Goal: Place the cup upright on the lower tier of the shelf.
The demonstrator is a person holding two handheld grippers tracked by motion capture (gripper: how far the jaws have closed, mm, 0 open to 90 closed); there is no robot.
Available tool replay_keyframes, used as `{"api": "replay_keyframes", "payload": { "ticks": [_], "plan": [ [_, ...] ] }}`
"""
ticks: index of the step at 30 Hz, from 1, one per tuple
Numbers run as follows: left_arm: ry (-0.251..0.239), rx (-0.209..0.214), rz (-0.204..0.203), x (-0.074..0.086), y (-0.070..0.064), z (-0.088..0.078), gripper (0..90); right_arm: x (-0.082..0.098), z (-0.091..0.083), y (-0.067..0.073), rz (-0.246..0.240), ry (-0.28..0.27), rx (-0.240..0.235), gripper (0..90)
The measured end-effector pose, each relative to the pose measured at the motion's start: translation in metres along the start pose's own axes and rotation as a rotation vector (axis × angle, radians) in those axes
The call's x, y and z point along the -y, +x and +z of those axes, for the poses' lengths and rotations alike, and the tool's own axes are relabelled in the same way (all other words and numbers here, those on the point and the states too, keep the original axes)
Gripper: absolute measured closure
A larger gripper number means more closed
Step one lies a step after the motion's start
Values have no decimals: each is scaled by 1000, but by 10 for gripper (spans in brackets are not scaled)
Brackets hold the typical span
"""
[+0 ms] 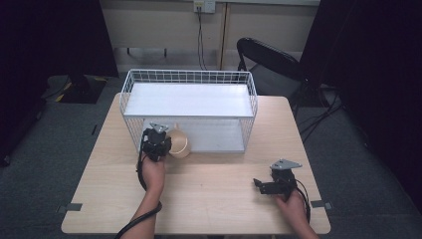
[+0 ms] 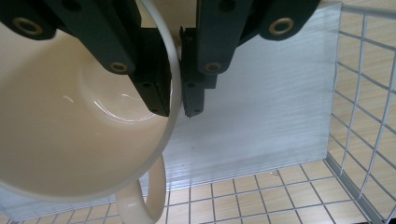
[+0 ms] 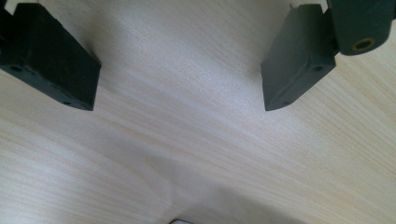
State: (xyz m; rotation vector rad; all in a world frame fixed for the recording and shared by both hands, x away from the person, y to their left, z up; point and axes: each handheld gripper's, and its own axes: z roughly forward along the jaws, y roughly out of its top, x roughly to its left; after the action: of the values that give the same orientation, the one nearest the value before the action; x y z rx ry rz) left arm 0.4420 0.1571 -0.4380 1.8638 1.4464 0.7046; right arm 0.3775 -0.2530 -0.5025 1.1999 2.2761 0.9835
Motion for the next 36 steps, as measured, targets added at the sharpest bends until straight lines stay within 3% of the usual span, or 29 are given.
{"api": "replay_keyframes", "payload": {
  "ticks": [20,22,36],
  "plan": [
    [-48,12,-25,-4,-3,4,771,0,0,0,-1,0,0,107],
    [-57,19,-42,-3,-2,5,762,0,0,0,-1,0,0,106],
    [-49,40,-51,-3,3,2,679,0,0,0,-1,0,0,107]
  ]
}}
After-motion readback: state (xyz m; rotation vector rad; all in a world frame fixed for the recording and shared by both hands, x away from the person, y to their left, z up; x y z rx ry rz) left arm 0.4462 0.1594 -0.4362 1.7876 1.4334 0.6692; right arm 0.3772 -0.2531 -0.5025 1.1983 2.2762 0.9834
